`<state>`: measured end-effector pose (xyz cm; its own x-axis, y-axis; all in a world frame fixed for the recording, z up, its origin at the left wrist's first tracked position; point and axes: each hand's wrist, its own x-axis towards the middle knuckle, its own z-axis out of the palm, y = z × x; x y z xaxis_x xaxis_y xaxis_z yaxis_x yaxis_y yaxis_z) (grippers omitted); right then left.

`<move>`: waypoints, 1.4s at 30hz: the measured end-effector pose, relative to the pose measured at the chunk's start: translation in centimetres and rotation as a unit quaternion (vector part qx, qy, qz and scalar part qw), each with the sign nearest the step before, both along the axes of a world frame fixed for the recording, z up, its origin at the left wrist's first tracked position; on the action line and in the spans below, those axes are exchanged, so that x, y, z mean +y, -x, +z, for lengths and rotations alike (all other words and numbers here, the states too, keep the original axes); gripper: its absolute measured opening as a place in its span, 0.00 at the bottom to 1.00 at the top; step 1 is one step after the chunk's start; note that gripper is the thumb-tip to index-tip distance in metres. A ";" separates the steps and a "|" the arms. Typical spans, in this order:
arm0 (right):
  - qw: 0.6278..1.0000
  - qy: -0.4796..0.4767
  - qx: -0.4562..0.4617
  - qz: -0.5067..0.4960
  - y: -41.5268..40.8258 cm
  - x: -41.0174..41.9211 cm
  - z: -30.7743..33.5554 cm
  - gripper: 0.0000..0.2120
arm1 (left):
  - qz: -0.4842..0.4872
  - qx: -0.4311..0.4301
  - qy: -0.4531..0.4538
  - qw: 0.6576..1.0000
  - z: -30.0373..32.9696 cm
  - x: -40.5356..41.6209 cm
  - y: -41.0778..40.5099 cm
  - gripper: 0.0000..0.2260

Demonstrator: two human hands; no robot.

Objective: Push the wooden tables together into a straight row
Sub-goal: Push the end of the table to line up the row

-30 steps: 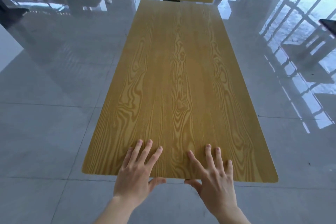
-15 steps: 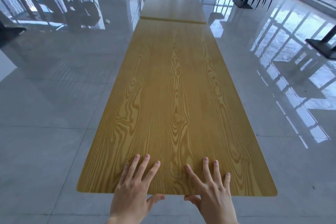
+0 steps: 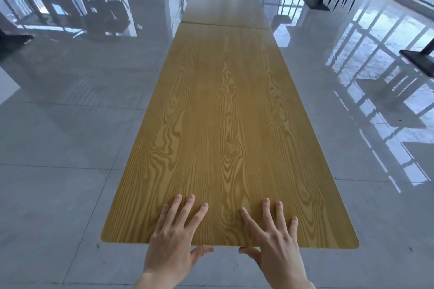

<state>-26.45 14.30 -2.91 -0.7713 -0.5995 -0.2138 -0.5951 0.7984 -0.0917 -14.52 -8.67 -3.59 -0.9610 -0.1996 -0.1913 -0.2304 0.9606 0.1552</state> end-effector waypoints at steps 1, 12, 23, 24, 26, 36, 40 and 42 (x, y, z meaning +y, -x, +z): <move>1.000 0.000 0.006 0.004 0.0 0.1 0.0 0.52 | 0.001 0.001 0.001 1.000 0.0 0.0 0.0 0.39; 1.000 0.000 0.003 -0.009 -0.5 0.0 0.5 0.49 | 0.014 -0.002 0.009 1.000 0.5 0.3 0.0 0.39; 0.994 -0.007 -0.083 -0.073 -1.6 -2.1 3.2 0.43 | 0.016 -0.014 -0.026 0.999 1.8 0.4 0.8 0.42; 0.992 0.014 -0.095 -0.087 -2.3 -2.9 3.9 0.45 | 0.013 -0.036 -0.035 0.999 2.6 0.2 1.1 0.43; 0.987 0.040 -0.110 -0.107 -3.9 -4.6 5.2 0.48 | 0.004 -0.057 -0.053 0.997 4.7 -0.9 1.5 0.44; 0.990 0.025 -0.057 -0.123 -4.9 -21.5 17.4 0.47 | 0.018 0.048 -0.078 0.996 17.7 -19.1 -0.7 0.42; 0.992 0.020 -0.051 -0.115 -3.2 -29.3 21.3 0.47 | 0.024 0.067 -0.062 0.996 21.8 -26.9 0.4 0.45; 0.992 0.025 -0.053 -0.115 -1.9 -32.8 22.8 0.47 | 0.029 0.074 -0.055 0.995 23.2 -30.3 1.1 0.45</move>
